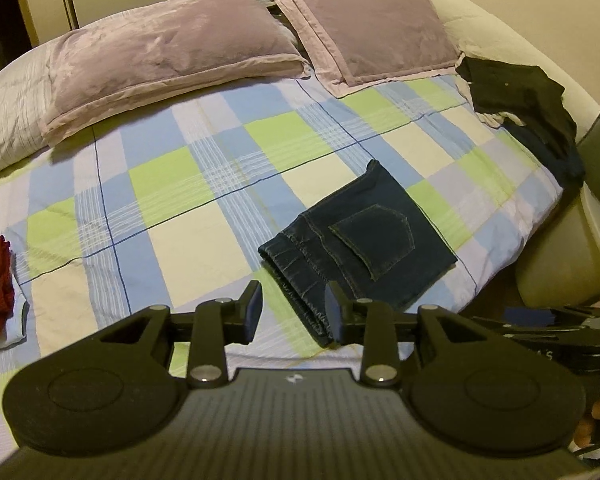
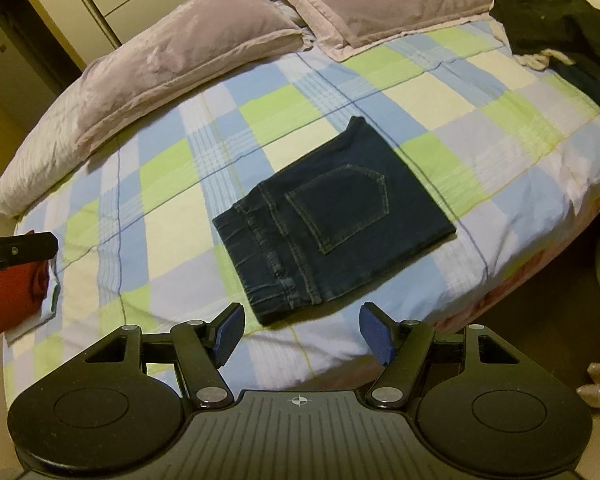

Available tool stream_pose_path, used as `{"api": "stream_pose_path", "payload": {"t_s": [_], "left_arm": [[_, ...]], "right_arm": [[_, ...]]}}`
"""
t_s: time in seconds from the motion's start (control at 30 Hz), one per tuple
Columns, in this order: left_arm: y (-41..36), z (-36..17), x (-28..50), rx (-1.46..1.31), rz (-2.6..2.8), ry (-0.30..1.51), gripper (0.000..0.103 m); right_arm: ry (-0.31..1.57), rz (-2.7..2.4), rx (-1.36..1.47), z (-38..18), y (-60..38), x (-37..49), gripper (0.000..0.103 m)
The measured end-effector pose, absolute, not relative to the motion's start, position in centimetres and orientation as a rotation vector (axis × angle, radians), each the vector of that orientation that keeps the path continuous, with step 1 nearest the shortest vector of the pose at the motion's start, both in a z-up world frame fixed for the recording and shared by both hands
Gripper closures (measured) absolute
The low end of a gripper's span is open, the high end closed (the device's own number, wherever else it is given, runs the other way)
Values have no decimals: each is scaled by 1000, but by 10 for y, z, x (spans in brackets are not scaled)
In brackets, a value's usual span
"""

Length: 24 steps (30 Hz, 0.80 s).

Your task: Fold clothes

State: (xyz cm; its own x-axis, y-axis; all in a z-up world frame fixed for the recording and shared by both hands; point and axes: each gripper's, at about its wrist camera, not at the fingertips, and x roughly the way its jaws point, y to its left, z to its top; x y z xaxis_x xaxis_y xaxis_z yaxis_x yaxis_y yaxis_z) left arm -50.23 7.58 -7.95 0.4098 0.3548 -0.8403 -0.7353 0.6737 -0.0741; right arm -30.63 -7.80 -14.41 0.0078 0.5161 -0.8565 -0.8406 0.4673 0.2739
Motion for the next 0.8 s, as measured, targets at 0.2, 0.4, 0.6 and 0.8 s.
{"api": "stream_pose_path", "payload": {"t_s": [0.2, 0.4, 0.6, 0.8], "left_arm": [[85, -82, -473, -502, 754, 890, 71], [101, -88, -423, -571, 872, 867, 71], [110, -84, -380, -610, 1004, 866, 71], [127, -99, -408, -759, 1112, 764, 69]], "right_arm": [[1125, 1100, -380, -147, -65, -272, 36], [1110, 1179, -482, -148, -31, -216, 36], [1075, 1279, -571, -147, 9, -152, 36], [1114, 1394, -612, -170, 39, -110, 36]]}}
